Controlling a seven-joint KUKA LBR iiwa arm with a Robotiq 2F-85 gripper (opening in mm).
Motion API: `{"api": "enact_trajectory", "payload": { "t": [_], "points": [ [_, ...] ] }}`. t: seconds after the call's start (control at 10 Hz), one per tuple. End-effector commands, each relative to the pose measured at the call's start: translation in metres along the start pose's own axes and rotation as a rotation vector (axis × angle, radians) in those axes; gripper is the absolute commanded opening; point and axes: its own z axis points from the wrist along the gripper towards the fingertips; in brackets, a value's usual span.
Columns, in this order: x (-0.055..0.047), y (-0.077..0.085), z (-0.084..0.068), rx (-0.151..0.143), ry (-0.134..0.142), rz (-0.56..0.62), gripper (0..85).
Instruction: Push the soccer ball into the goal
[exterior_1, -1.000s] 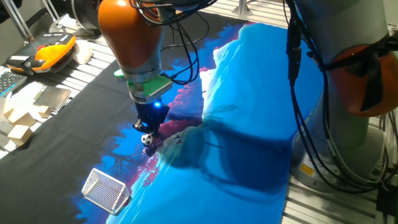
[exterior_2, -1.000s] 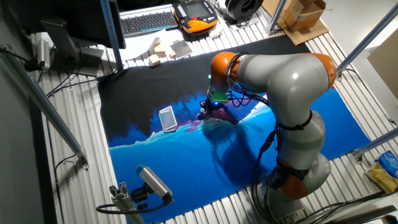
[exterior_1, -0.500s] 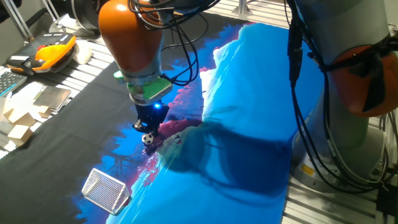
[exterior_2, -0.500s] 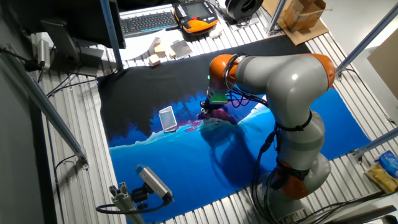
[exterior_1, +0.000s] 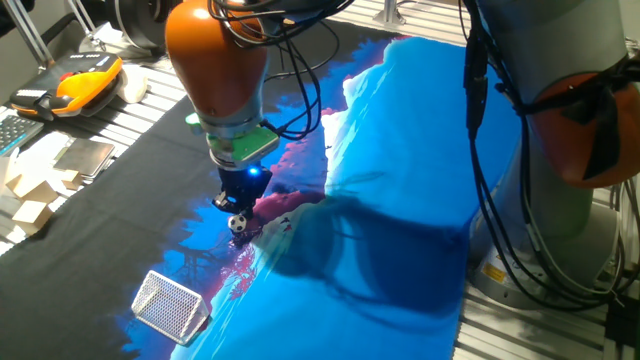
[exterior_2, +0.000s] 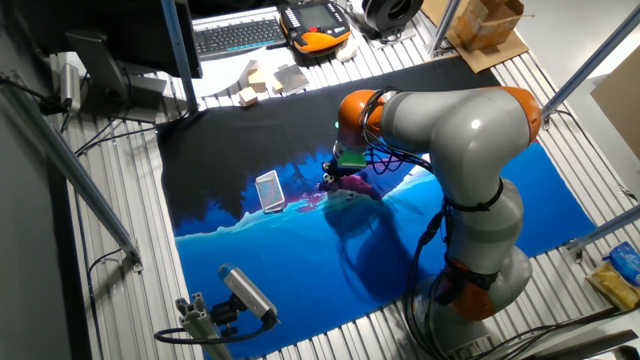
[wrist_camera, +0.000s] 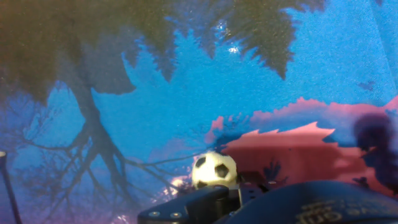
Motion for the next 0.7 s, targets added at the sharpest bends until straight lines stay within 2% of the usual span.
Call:
{"api": "enact_trajectory", "payload": {
  "t": [0.0, 0.4, 0.6],
  "points": [
    [0.000, 0.000, 0.000, -0.001, -0.002, 0.002, 0.0],
    [0.002, 0.009, -0.002, -0.033, -0.014, 0.052, 0.0],
    [0.005, 0.015, -0.004, -0.062, -0.013, 0.087, 0.0]
  ]
}}
